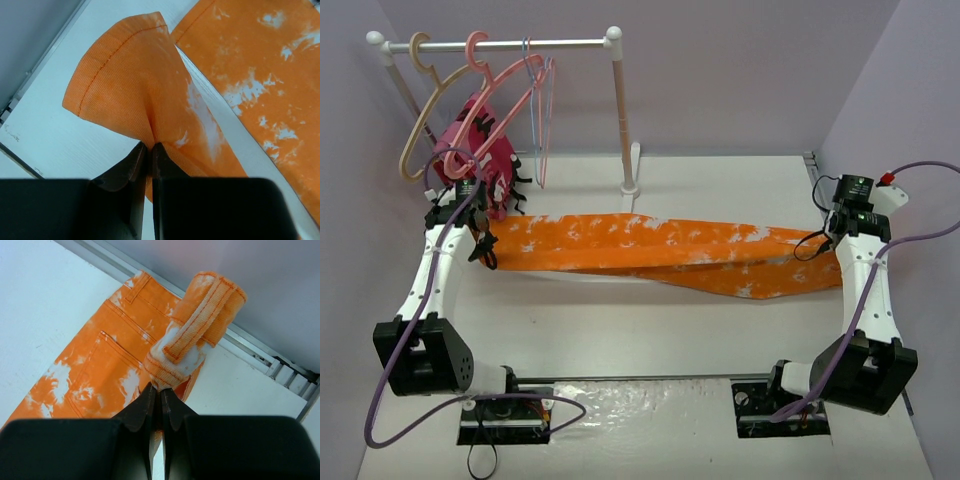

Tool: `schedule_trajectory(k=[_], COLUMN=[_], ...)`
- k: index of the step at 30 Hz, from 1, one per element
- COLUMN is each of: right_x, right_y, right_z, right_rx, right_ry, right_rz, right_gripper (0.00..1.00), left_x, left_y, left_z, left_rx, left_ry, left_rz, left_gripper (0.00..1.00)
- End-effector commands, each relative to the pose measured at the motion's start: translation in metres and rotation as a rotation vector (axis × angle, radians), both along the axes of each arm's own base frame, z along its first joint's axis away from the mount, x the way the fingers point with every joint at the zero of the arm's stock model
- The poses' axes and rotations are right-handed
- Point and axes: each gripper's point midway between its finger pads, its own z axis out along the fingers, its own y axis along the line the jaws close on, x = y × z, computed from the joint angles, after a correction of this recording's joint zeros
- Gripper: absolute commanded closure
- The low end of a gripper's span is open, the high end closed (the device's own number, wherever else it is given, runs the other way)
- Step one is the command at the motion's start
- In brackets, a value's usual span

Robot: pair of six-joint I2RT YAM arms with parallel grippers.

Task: Place the trousers on the hanger
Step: Fold the trousers at the center of the board.

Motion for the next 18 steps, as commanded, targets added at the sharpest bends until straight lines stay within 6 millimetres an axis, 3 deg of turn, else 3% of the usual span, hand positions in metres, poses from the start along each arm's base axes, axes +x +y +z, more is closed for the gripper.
schedule_trajectory(k=[1, 12, 18], right_x=[0.016, 0.044, 0.059], right_y=[-0.032, -0.040, -0.047], right_z=[0.015, -0.015, -0.029], right_rx=[-0.110, -0.087, -0.085], right_ry=[-0.074, -0.040, -0.013], right_rz=[-0.082, -0.101, -0.111], right_gripper=[1.00, 1.00, 1.00], left_x=[0.024, 0.051, 0.071], left_y=[0.026, 0.029, 0.027], left_z=[0.041, 0.040, 0.023], left_rx=[0.115, 0.121, 0.093], left_ry=[-0.127, -0.124, -0.100], left_rz=[0.038, 0.025, 0.021], left_gripper=[1.00, 1.00, 1.00])
